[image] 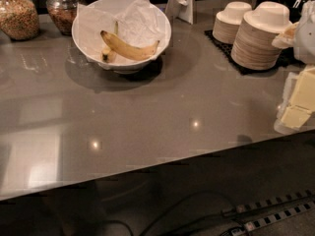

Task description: Pick banana from white bowl

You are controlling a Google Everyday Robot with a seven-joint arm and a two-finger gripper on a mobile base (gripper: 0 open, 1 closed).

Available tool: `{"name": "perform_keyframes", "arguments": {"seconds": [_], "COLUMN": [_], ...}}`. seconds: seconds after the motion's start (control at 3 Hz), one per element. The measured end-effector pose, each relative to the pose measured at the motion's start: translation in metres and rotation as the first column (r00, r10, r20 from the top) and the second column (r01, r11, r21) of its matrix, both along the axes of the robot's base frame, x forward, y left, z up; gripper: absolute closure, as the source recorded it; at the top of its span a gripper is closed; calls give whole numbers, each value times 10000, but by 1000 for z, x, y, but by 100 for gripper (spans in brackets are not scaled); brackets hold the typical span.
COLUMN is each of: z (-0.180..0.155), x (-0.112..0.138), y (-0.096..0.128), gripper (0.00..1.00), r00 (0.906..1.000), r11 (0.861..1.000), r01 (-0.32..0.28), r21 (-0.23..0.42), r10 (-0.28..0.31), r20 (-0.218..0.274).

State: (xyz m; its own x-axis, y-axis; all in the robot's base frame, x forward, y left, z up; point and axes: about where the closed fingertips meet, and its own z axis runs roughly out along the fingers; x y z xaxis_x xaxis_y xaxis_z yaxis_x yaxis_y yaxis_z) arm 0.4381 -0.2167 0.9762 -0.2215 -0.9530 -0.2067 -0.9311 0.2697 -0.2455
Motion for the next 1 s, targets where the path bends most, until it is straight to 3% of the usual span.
{"name": "perform_keyframes", "arguments": {"seconds": [0.33, 0.67, 1.0], "z": [0, 2, 8], "x": [0, 17, 59], "y": [0, 15, 52], "gripper": [0, 0, 0], "r00": [10000, 9964, 9716], "r11": [10000, 9975, 9729], "r01": [-1, -453, -1538], "r21": [1, 537, 1727], "r10": [1, 413, 1170], "r20": [1, 743, 2057]}}
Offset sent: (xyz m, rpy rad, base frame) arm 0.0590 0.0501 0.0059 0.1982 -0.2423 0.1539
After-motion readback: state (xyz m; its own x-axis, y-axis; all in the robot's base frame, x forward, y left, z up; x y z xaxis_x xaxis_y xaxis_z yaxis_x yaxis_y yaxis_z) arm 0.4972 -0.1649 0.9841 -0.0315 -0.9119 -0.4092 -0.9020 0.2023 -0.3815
